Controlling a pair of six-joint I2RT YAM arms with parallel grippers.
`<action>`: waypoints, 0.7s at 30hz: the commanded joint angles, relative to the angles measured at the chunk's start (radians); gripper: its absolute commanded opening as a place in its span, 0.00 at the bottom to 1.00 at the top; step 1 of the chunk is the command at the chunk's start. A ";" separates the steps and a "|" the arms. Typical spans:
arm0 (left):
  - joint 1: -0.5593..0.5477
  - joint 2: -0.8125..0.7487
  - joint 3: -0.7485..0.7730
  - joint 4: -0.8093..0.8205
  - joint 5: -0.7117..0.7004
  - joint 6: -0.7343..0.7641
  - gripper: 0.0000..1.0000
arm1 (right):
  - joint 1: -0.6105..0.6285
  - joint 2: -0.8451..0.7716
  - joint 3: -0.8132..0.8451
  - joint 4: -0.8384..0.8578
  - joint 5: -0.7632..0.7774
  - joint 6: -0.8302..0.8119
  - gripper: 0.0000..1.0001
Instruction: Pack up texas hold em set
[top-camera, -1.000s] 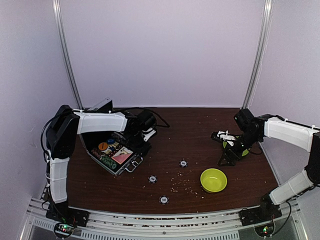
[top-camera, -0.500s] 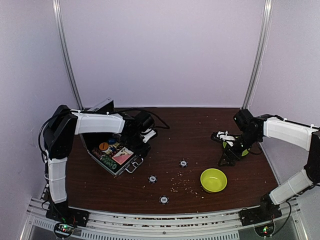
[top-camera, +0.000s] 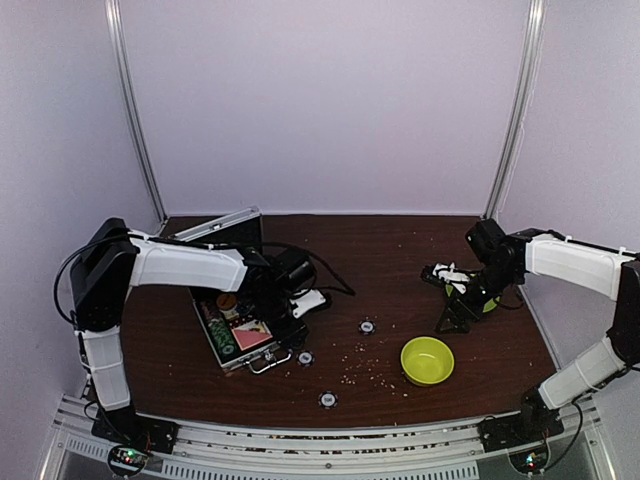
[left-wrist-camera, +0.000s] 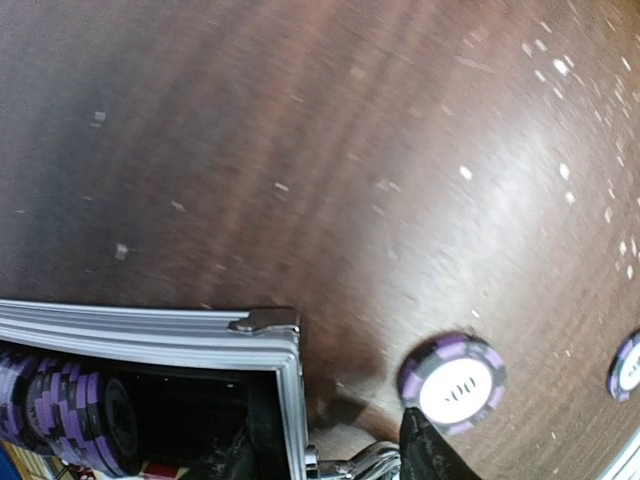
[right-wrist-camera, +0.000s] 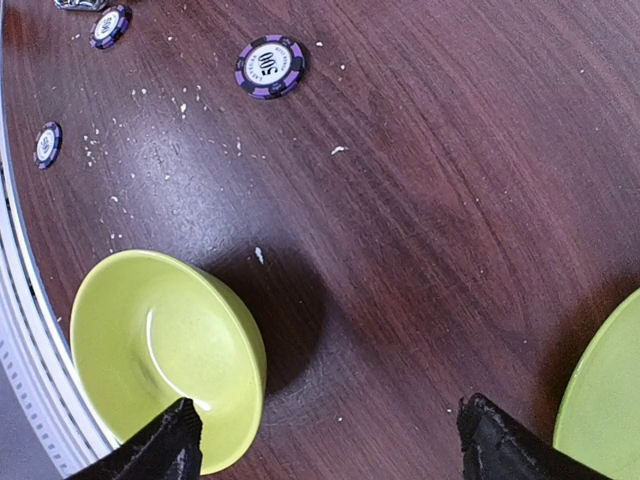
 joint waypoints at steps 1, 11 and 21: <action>-0.011 -0.038 -0.039 -0.037 0.093 0.049 0.47 | 0.005 0.006 0.022 -0.013 0.012 -0.011 0.89; 0.032 -0.159 0.026 -0.139 0.202 0.116 0.51 | 0.005 0.002 0.022 -0.015 0.010 -0.012 0.90; 0.135 -0.255 0.024 -0.176 0.108 0.070 0.50 | 0.005 -0.001 0.024 -0.018 0.005 -0.013 0.90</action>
